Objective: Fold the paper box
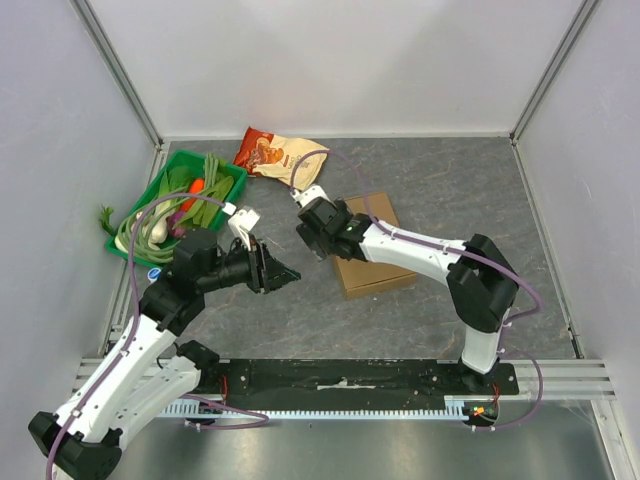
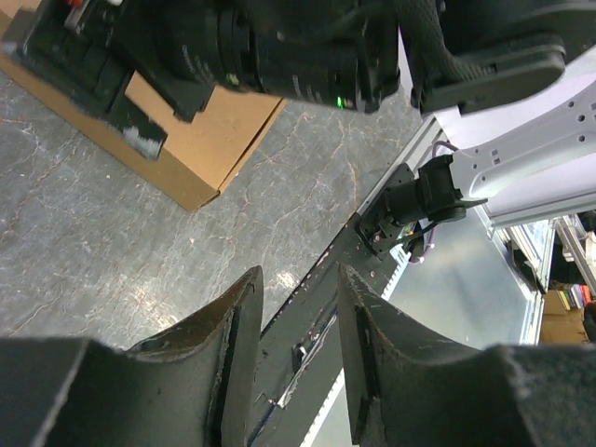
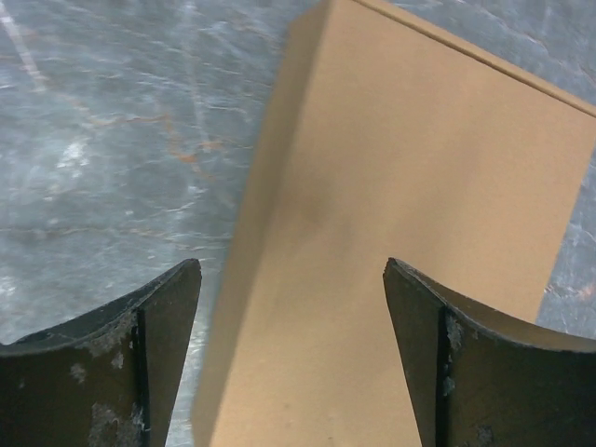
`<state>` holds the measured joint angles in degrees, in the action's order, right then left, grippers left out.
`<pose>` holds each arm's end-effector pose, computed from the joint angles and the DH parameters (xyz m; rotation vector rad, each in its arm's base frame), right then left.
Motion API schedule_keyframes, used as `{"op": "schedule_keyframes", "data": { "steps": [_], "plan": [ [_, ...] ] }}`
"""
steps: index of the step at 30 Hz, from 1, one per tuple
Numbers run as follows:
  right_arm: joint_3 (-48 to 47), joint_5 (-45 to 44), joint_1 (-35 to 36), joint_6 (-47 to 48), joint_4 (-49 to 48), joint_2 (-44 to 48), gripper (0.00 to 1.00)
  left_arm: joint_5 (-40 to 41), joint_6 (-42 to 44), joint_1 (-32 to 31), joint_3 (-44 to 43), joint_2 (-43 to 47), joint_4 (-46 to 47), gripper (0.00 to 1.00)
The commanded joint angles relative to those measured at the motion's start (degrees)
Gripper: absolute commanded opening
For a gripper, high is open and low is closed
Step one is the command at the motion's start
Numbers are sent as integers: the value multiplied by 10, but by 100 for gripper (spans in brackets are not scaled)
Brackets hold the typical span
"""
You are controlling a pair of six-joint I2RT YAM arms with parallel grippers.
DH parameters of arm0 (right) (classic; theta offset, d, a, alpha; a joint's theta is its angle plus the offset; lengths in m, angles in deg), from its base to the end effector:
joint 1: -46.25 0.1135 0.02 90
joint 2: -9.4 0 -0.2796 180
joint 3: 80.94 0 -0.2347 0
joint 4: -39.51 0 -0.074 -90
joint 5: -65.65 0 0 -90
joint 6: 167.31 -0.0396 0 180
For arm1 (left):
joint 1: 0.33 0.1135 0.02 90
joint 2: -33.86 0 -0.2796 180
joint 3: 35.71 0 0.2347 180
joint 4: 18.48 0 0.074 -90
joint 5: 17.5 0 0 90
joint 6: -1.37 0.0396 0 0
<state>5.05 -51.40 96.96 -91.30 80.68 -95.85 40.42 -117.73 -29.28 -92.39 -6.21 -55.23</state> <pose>0.2612 0.2907 0.2509 -0.5569 2.2880 -0.0495 0.1053 -0.0823 0.3235 0.4030 2.0209 -1.1925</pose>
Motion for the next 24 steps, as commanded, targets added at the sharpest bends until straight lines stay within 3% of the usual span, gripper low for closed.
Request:
{"op": "schedule_keyframes", "data": {
  "steps": [1,14,24],
  "plan": [
    [-27,-8,24,11,-9,-20,88,-9,-3,1,-12,10,-2,44],
    [-6,-173,21,51,-11,-85,77,-5,16,1,-12,29,-24,45],
    [38,-135,-91,53,-15,-72,74,-26,41,1,-18,20,-19,45]
  ]
}}
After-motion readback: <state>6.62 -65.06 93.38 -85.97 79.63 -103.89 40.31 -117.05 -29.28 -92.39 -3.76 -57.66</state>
